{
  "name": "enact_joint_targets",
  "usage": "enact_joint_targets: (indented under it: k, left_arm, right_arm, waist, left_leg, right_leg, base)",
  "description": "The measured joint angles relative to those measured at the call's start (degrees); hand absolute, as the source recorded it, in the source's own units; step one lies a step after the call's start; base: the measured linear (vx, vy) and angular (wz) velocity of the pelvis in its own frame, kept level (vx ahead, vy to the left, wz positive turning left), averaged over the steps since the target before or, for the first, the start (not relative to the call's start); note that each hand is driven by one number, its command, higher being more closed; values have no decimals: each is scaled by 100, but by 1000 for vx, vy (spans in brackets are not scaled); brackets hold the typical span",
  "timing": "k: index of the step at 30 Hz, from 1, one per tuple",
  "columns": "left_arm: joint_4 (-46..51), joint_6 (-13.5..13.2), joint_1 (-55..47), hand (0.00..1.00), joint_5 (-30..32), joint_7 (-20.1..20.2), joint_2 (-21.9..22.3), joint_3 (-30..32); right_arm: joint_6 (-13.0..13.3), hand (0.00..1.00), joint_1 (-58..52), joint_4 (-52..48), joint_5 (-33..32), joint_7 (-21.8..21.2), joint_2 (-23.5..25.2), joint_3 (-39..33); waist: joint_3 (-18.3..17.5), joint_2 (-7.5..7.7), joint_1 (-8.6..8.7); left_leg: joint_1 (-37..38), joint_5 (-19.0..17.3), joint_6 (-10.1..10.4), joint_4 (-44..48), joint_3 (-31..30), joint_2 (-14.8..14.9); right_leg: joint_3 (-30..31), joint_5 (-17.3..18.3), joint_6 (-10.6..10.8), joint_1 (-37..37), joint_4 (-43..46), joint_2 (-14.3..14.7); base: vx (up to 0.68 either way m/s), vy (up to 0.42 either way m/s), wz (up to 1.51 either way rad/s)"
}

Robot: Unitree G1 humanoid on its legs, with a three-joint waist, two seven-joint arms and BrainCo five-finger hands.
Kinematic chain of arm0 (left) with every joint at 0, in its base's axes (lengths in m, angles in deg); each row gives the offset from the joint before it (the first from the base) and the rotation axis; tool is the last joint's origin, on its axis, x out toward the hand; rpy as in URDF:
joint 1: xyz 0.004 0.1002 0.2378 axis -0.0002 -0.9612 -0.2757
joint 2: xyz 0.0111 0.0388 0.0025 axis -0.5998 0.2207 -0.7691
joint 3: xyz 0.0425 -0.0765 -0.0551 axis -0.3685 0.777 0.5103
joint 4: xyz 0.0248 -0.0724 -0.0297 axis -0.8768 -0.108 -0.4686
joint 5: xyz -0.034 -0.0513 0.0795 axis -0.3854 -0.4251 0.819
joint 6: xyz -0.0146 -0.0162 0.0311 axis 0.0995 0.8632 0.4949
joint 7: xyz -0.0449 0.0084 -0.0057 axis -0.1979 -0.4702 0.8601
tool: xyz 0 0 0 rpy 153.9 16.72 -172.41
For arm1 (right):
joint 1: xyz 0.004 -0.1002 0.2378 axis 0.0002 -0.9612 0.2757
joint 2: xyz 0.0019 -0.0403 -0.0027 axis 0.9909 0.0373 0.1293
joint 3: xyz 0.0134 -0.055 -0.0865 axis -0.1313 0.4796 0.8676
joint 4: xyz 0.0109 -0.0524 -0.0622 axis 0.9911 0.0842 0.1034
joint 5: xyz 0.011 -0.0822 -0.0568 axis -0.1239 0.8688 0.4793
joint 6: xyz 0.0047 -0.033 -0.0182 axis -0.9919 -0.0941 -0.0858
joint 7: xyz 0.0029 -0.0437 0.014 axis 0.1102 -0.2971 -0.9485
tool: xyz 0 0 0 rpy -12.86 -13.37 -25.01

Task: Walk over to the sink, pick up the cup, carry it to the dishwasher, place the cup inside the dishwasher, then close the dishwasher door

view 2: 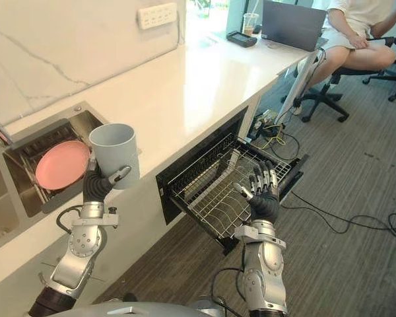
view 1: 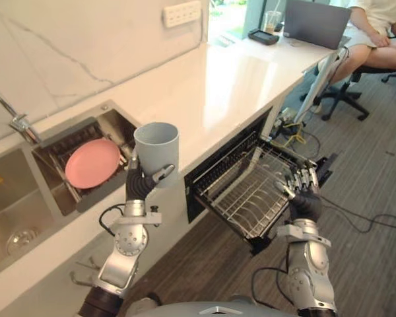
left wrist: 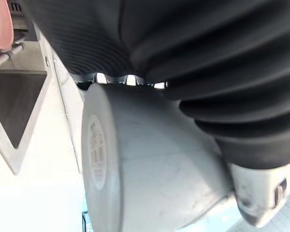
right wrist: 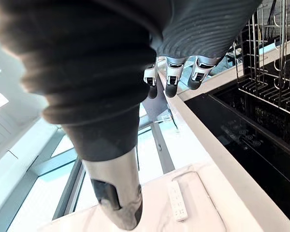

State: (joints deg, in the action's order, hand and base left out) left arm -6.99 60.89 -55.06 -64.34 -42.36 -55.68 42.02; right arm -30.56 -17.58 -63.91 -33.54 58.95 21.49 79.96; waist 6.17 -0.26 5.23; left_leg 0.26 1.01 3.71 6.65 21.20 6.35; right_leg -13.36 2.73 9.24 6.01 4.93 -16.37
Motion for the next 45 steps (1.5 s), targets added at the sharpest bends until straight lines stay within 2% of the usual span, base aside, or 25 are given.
enact_joint_targets:
  k: [2, 7, 11, 14, 19, 22, 25, 27, 31, 34, 39, 42, 43, 45]
  left_arm:
    - [69, 38, 0, 100, -15, 4, 1, 37]
    - [259, -32, 128, 100, -225, -50, 79, 2]
    - [257, -138, 416, 100, -93, -295, 133, -200]
    - [249, -137, 751, 100, 411, -729, 134, -341]
    - [145, -87, 1203, 100, 1386, -1529, 144, -340]
    - [-239, 46, 1552, 100, 2125, -1939, 135, -341]
    - [-520, 346, 1736, 100, 2675, -2305, 122, -347]
    - [-609, 495, 1764, 100, 2877, -2552, 116, -360]
    - [-1096, 1054, 2108, 100, 3103, -3016, 100, -413]
    - [-1201, 1243, 2157, 100, 3287, -3210, 56, -513]
    - [-1405, 1497, 2248, 100, 3545, -3272, 65, -844]
    - [-1592, 1641, 2374, 100, 3555, -3271, 117, -1037]
    - [-1611, 1703, 2382, 100, 3554, -3291, 144, -1100]
    - [-1612, 1723, 2383, 100, 3556, -3326, 167, -1191]
  right_arm:
    - [-28, 0, 17, 0, 0, 0, 8, 5]
    - [-120, 0, 137, 0, -26, 1, -14, 4]
    - [-129, 0, 269, -10, -455, -16, -30, 0]
    - [-214, 0, 513, -85, -1025, -199, -78, -3]
    - [-644, 0, 681, -499, -2043, -922, -284, -4]
    - [-961, 0, 693, -501, -2527, -1420, -299, 19]
    - [-1219, 0, 743, -563, -2698, -1618, -325, 54]
    - [-1356, 0, 756, -745, -2790, -1629, -441, 242]
    - [-1501, 0, 1066, -923, -3148, -1616, -542, 742]
    - [-1516, 0, 1185, -923, -3145, -1504, -542, 1046]
    - [-1516, 0, 1406, -923, -3130, -1138, -541, 1524]
    - [-1517, 0, 1576, -923, -3119, -856, -539, 1776]
    - [-1520, 0, 1711, -920, -3006, -616, -536, 1927]
    - [-1520, 0, 1838, -919, -2916, -420, -519, 2073]
  waist:
    - [-7, -12, -15]
    - [-36, -81, 24]
    - [-25, -54, 32]
    - [-17, -13, 95]
    - [-15, 85, 128]
    - [-14, 148, 122]
    - [-7, 172, 140]
    - [-5, 175, 146]
    - [-8, 180, 139]
    - [-10, 183, 109]
    - [-17, 184, 91]
    - [-54, 185, 121]
    - [-56, 184, 97]
    - [-60, 185, 97]
  left_leg:
    - [14, -16, -15, -16, -13, -64]
    - [86, 70, 69, -232, 6, -11]
    - [205, 253, 125, -548, 103, 27]
    - [316, 375, 145, -749, 187, 47]
    - [413, 419, 170, -852, 431, 102]
    - [509, 483, 179, -993, 539, 100]
    - [501, 563, 177, -1104, 574, 97]
    - [507, 572, 180, -1104, 575, 105]
    - [504, 597, 169, -1106, 569, 107]
    - [489, 617, 158, -1110, 551, 107]
    - [463, 668, 147, -1116, 504, 107]
    - [375, 716, 127, -1117, 378, 106]
    - [371, 732, 124, -1117, 354, 108]
    - [369, 746, 117, -1118, 313, 107]
  right_leg:
    - [-15, -14, 14, 11, 2, -28]
    - [-31, -29, 44, 2, -86, 63]
    - [8, -111, 36, -25, -225, 166]
    - [68, -161, 32, -35, -285, 226]
    - [243, -307, 34, -117, -413, 307]
    - [289, -356, 36, -143, -440, 334]
    - [323, -400, 43, -208, -466, 361]
    - [324, -406, 45, -204, -474, 372]
    - [323, -429, 47, -202, -474, 374]
    - [308, -438, 48, -201, -480, 374]
    - [257, -443, 54, -195, -478, 374]
    - [145, -445, 55, -196, -474, 375]
    - [129, -447, 55, -188, -464, 376]
    - [93, -447, 55, -164, -457, 376]
  base:
    - [47, 36, 5]
    - [-8, -17, -6]
    - [-37, -25, -14]
    - [-41, -6, -17]
    - [-25, -3, -26]
    - [-19, 8, -15]
    - [-18, 4, -7]
    - [0, 0, 0]
    - [0, 0, 0]
    - [-12, 3, 2]
    - [-15, 2, 5]
    - [-22, -3, 17]
    - [-23, -1, 15]
    - [-28, 1, 13]
